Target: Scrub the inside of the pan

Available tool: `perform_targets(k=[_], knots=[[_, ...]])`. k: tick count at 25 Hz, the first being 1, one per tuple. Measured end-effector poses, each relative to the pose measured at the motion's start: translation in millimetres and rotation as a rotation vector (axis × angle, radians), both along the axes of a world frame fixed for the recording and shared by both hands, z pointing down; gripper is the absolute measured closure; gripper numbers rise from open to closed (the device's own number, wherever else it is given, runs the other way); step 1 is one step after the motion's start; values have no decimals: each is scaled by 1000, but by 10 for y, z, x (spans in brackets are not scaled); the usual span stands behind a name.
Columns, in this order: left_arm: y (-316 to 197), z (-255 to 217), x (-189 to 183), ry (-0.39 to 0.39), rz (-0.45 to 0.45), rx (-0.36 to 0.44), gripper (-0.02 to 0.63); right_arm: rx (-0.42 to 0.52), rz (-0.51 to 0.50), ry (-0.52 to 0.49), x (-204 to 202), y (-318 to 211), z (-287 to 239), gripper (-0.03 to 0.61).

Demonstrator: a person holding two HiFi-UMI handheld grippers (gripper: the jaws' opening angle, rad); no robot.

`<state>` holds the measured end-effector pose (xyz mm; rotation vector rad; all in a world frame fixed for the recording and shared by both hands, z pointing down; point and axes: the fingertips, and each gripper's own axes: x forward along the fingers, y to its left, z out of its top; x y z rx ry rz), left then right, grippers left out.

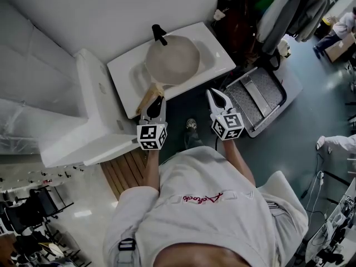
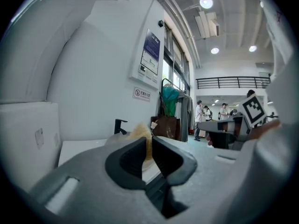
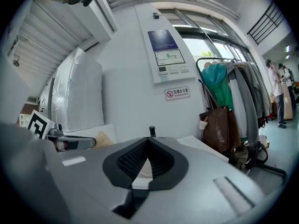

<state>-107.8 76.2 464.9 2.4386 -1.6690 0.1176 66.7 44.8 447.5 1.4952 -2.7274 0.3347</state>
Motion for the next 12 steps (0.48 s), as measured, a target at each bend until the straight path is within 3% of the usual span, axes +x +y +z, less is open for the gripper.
perform_targets(k=[12], knots=[[72,13,25,-5,5,-2,572,-10,-8,6,-54,68,42,574]])
